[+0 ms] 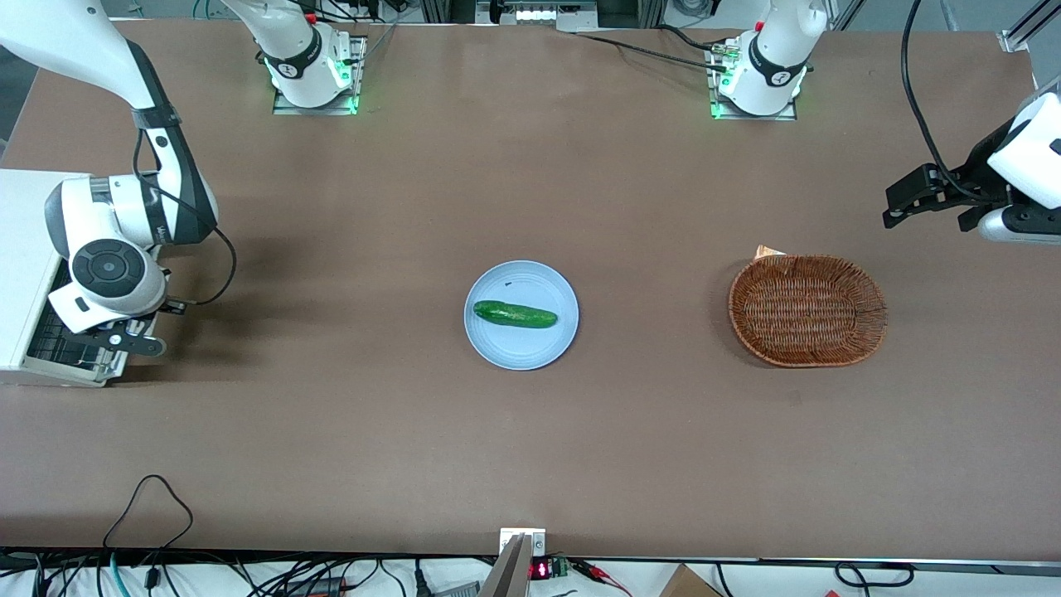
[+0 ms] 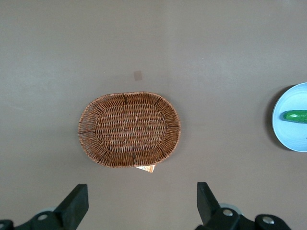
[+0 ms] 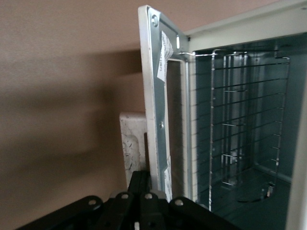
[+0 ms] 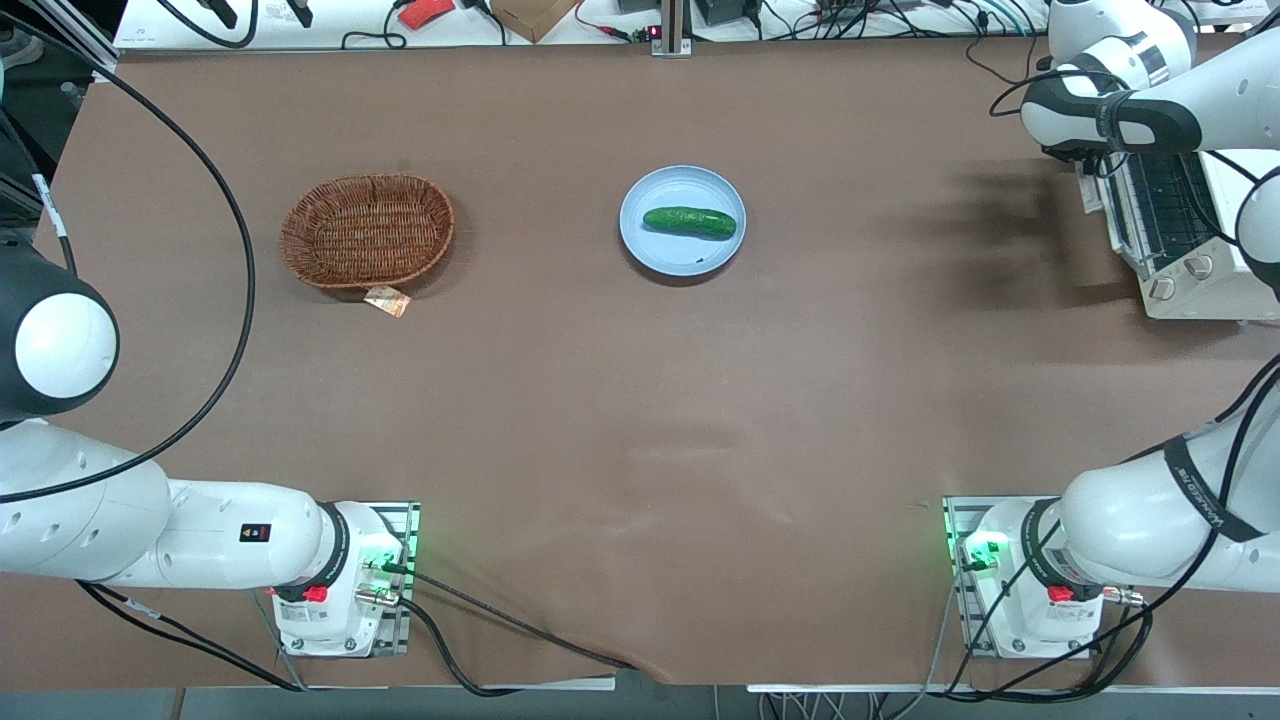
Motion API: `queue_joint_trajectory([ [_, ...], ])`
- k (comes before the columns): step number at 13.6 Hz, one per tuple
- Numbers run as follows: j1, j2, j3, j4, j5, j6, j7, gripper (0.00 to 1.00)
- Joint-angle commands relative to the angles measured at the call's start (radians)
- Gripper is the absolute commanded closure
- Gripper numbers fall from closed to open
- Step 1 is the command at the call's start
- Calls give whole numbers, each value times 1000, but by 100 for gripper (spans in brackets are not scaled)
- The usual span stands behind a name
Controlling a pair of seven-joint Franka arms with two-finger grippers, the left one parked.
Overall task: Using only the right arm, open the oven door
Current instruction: 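Lower the door with the right gripper, swinging it down toward the table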
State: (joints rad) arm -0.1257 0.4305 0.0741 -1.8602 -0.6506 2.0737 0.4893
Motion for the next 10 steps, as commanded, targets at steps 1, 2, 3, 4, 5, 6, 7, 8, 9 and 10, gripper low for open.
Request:
queue_joint_trajectory([
  [1, -23, 37, -25, -19, -3, 29, 12, 100],
  [2, -23, 40, -25, -22, -3, 31, 11, 100],
  [3, -23, 40, -25, -24, -3, 34, 11, 100],
  [4, -22, 45, -25, -24, -3, 38, 11, 100],
  [5, -22, 47, -25, -24, -3, 40, 9, 100],
  [6, -22, 50, -27, -25, -3, 40, 5, 100],
  [7, -23, 53, -25, -27, -3, 40, 5, 100],
  [8, -22, 57, -27, -27, -1, 39, 3, 100],
  [9, -22, 63, -27, -27, -1, 39, 2, 100],
  [10, -22, 67, -27, -30, -3, 39, 2, 100],
])
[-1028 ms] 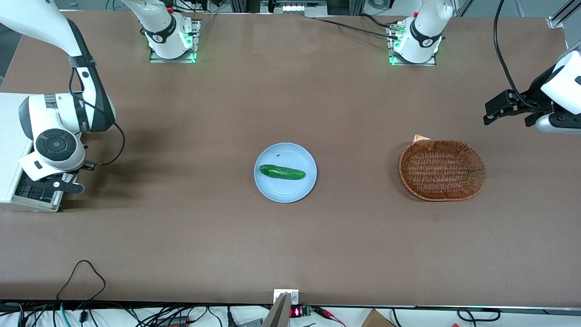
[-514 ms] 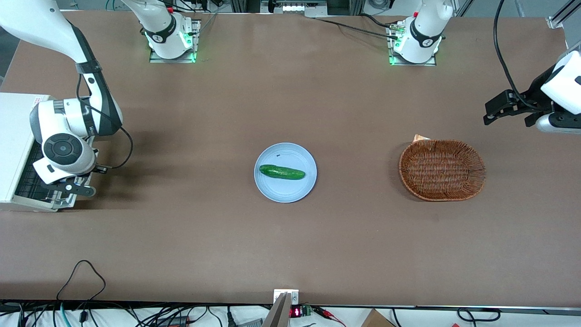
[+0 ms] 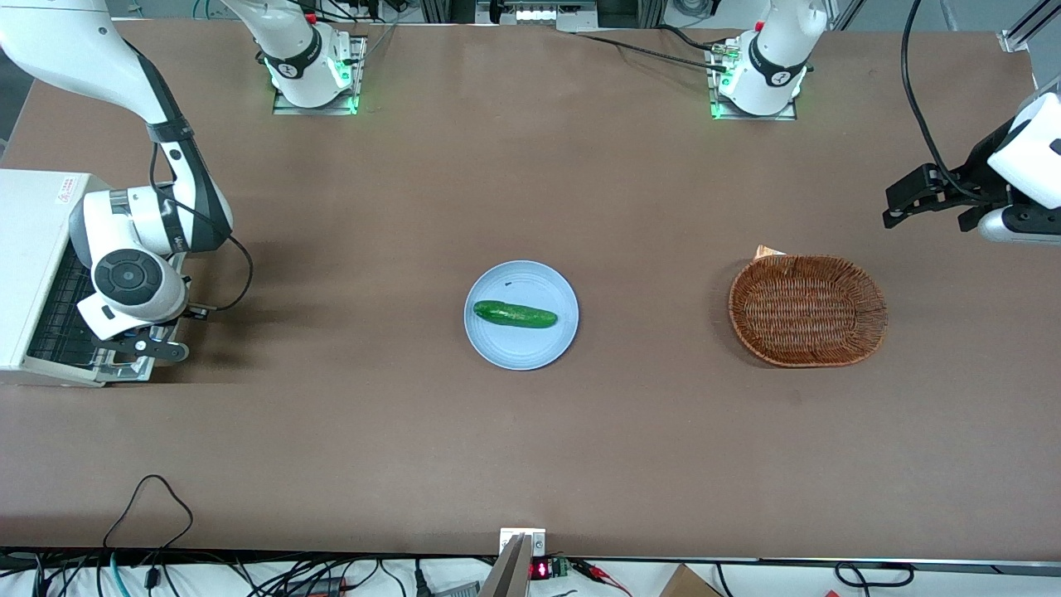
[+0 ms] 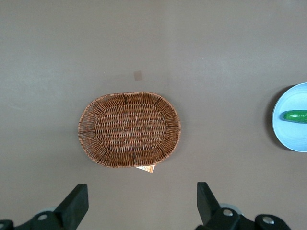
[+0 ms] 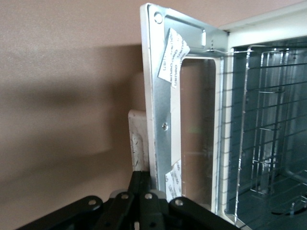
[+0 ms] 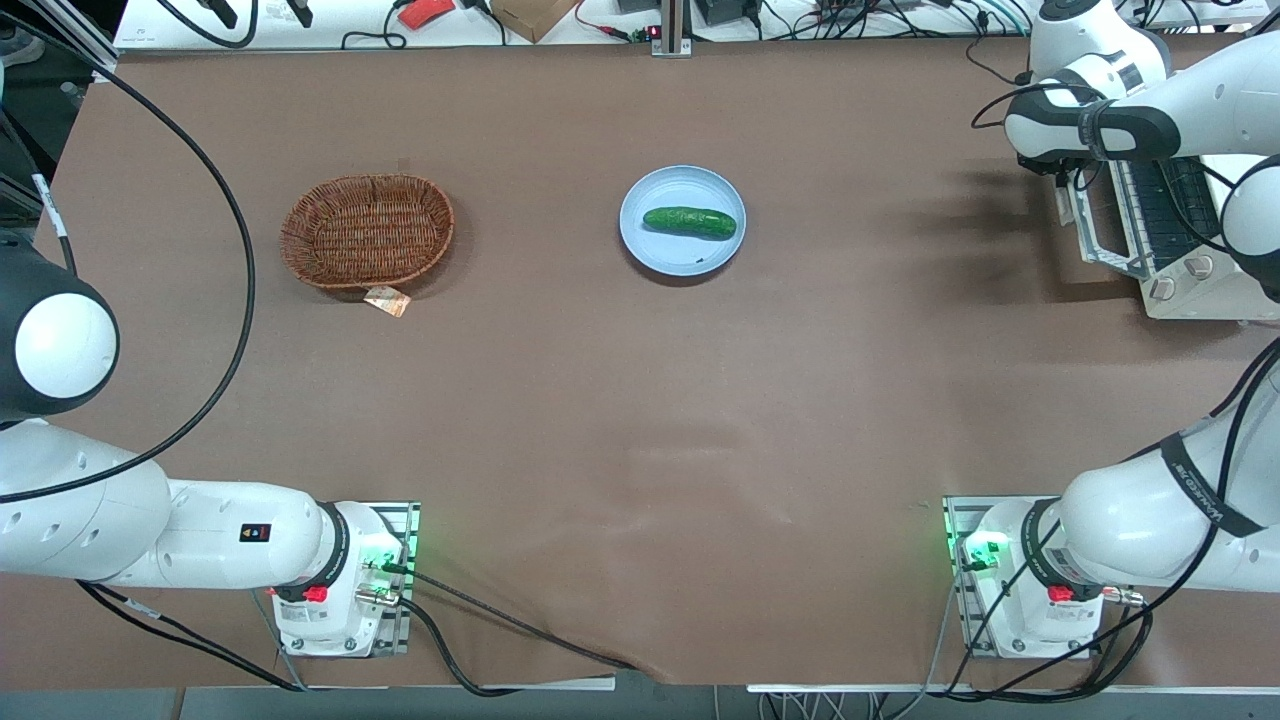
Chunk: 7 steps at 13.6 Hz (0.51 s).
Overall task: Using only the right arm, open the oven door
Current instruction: 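Lower the door with the right gripper, swinging it down toward the table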
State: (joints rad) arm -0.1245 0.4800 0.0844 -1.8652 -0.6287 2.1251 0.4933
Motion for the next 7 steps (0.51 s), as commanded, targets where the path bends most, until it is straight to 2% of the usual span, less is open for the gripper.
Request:
queue_joint_trajectory([
  [1, -23, 19, -37, -28, -23, -13, -1, 100],
  [7, -21, 46, -31, -28, -23, -8, 5, 100],
])
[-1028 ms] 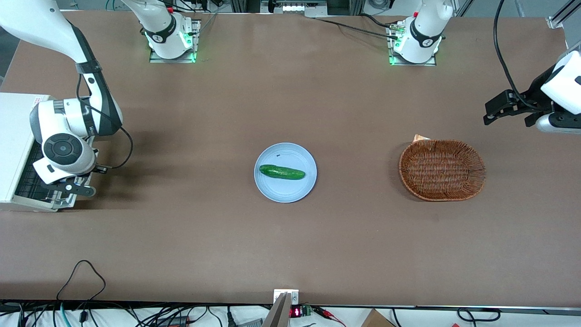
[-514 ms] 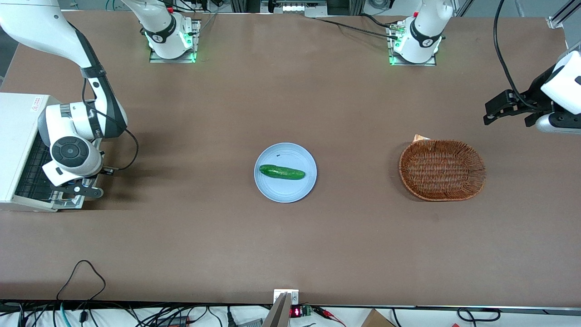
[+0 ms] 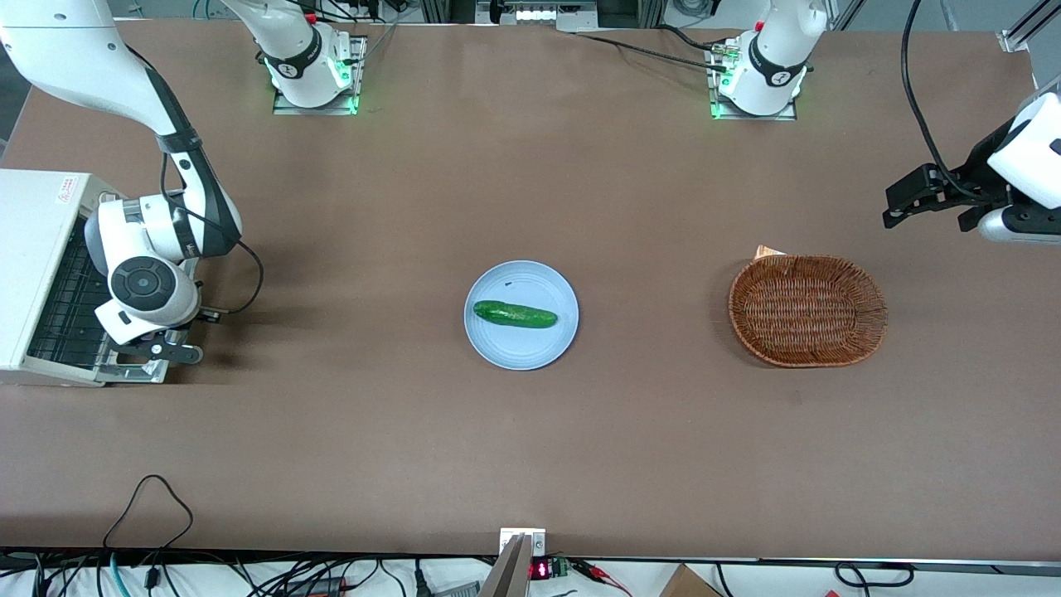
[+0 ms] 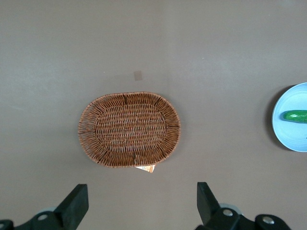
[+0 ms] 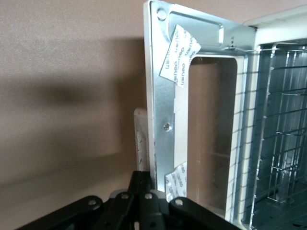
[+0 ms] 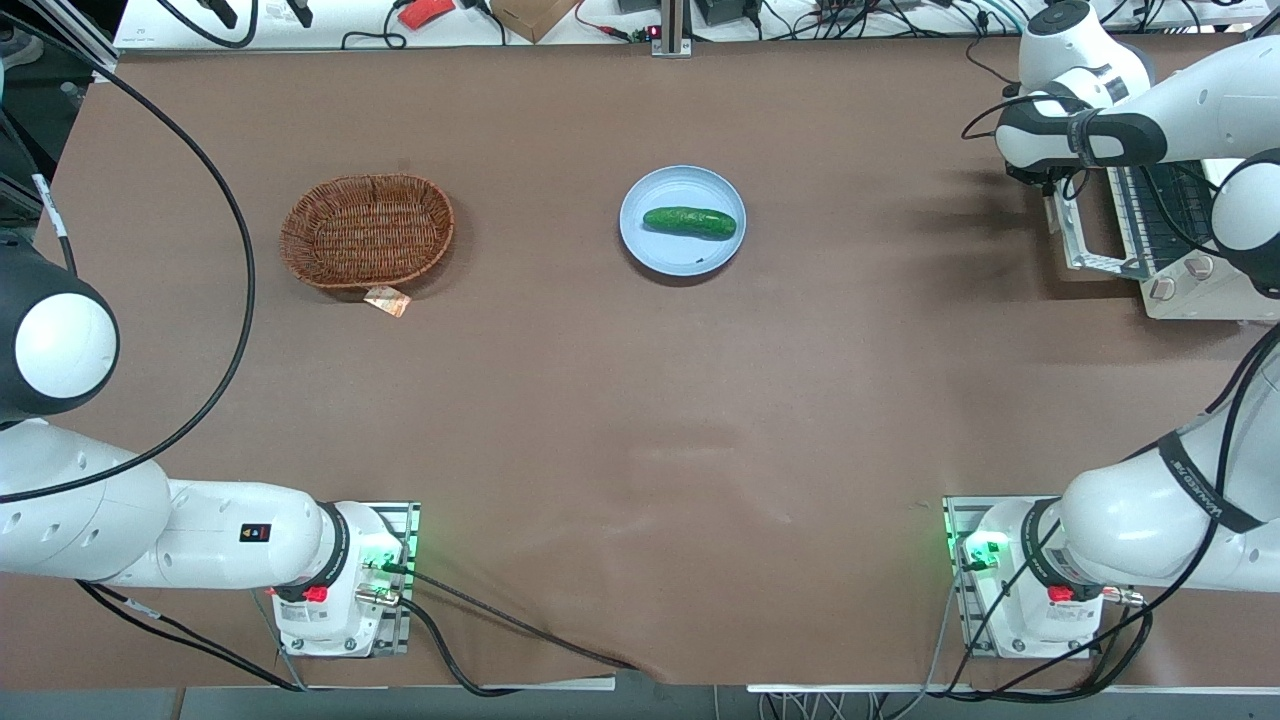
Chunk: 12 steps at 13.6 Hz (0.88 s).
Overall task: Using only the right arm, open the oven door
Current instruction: 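Lower the door with the right gripper, swinging it down toward the table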
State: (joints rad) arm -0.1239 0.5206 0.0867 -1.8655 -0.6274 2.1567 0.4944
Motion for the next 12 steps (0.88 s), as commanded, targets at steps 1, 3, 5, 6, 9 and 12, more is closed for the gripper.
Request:
queue_joint_trajectory([
  [1, -22, 15, -31, -27, -25, -38, 9, 100],
  [3, -23, 21, -31, -40, -25, -20, 10, 100],
  [5, -23, 33, -31, -49, -25, -2, 13, 100],
  [6, -23, 33, -31, -55, -25, 11, 12, 100],
  [9, -23, 39, -22, -61, -25, 22, 12, 100],
  [12, -23, 39, 4, -63, 12, 22, 15, 100],
])
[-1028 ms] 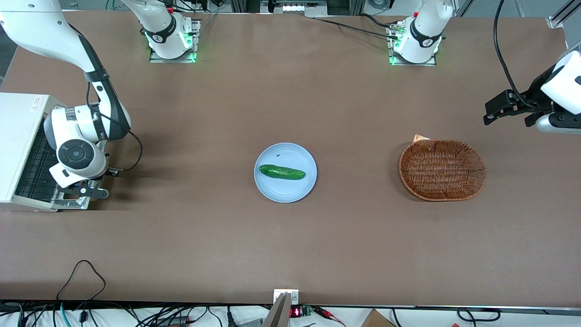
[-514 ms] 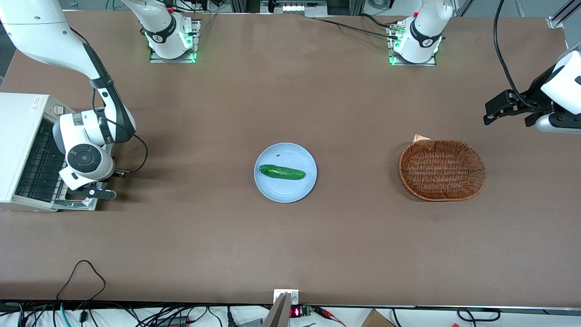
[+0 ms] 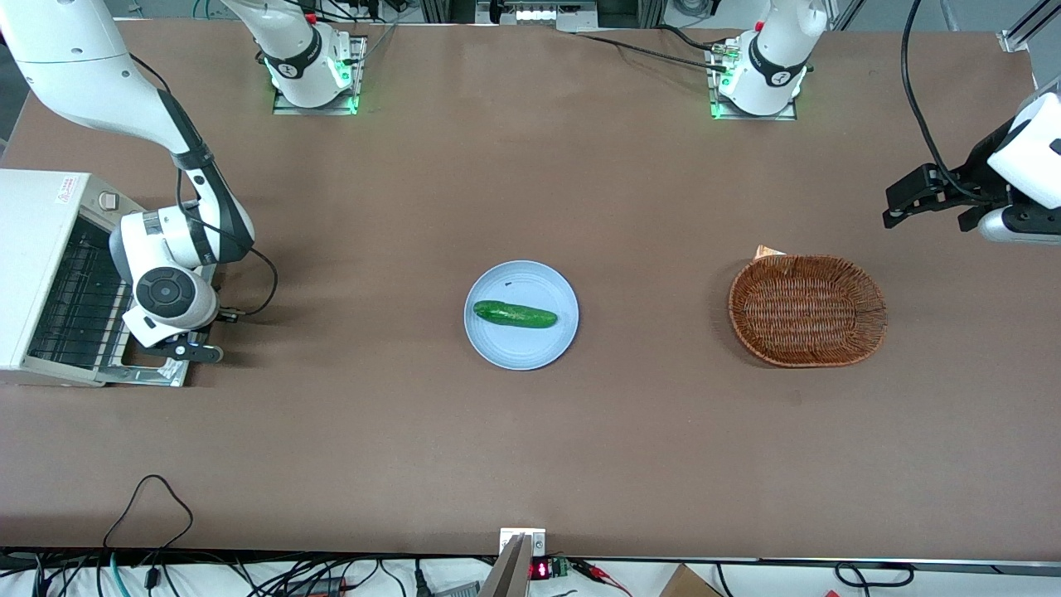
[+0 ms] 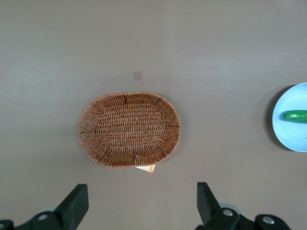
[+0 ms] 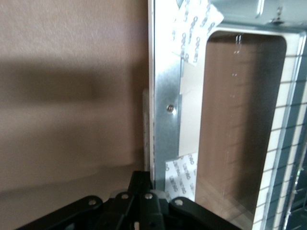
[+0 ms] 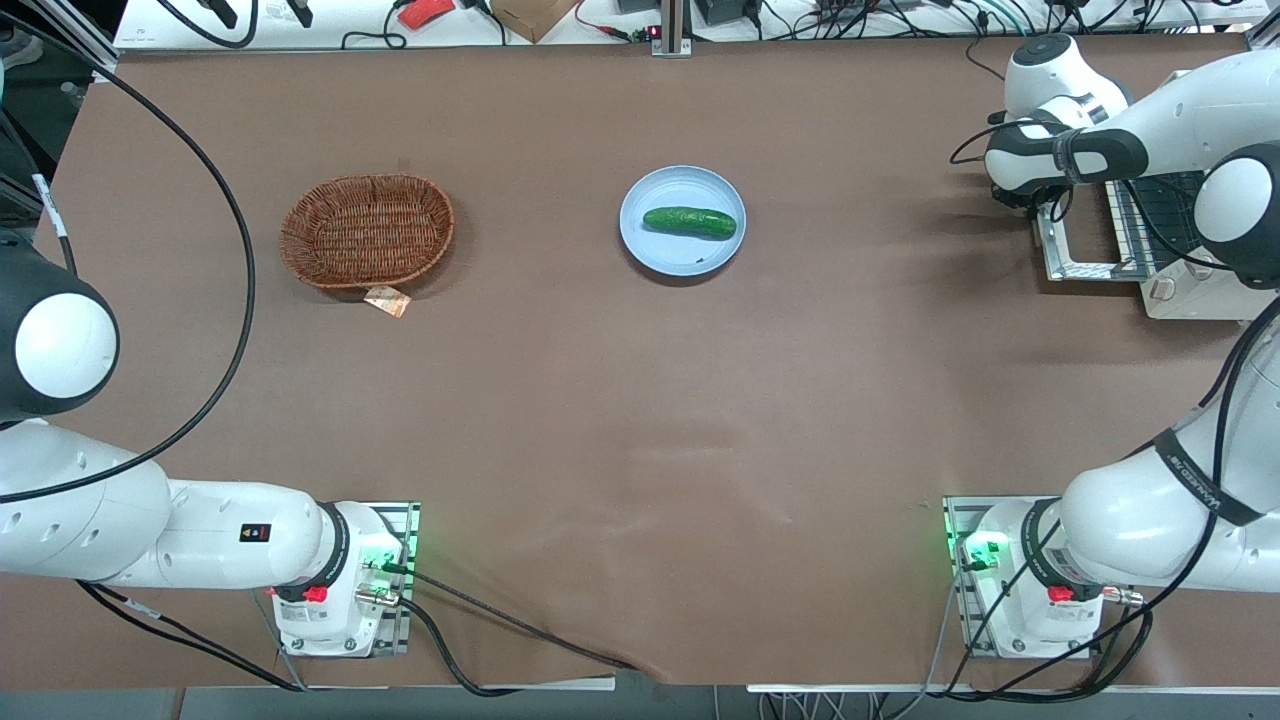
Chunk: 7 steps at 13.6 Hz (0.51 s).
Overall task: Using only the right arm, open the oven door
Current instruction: 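Lower the door with the right gripper, swinging it down toward the table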
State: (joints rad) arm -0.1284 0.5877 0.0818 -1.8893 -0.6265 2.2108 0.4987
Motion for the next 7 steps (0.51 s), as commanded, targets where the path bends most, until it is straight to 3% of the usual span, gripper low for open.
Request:
queue_joint_trajectory([
  [1, -19, -28, 10, -39, 46, -28, 9, 100],
  [7, -19, -31, 64, -39, 76, -31, 38, 100],
])
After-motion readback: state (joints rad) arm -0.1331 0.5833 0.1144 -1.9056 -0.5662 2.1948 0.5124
